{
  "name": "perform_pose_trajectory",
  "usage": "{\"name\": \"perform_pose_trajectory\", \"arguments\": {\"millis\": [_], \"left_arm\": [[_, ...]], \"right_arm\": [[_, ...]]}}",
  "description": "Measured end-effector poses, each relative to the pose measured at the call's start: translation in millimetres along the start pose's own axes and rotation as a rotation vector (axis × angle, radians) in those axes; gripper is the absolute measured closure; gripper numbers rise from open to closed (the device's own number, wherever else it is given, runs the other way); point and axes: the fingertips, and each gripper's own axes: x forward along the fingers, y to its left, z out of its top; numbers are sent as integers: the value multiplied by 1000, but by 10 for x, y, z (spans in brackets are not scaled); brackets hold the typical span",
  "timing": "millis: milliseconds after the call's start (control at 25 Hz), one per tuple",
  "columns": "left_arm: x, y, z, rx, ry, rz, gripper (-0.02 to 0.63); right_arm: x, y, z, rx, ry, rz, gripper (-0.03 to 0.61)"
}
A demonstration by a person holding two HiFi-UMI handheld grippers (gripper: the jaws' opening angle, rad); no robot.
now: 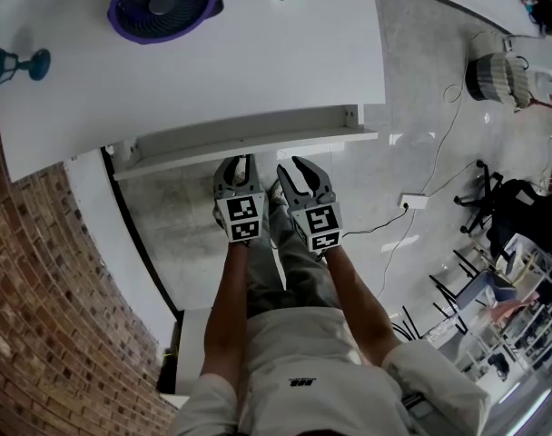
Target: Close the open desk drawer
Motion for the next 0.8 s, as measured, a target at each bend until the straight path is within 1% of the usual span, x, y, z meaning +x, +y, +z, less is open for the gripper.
{"name": "perform_pose_trajectory", "arguments": {"millis": [560, 800], "left_arm": [[131, 75, 162, 10, 1, -14, 525], [203, 120, 249, 14, -2, -12, 525]], "right_arm": [[146, -90, 184, 14, -11, -21, 443], [179, -148, 203, 17, -12, -30, 443]]}}
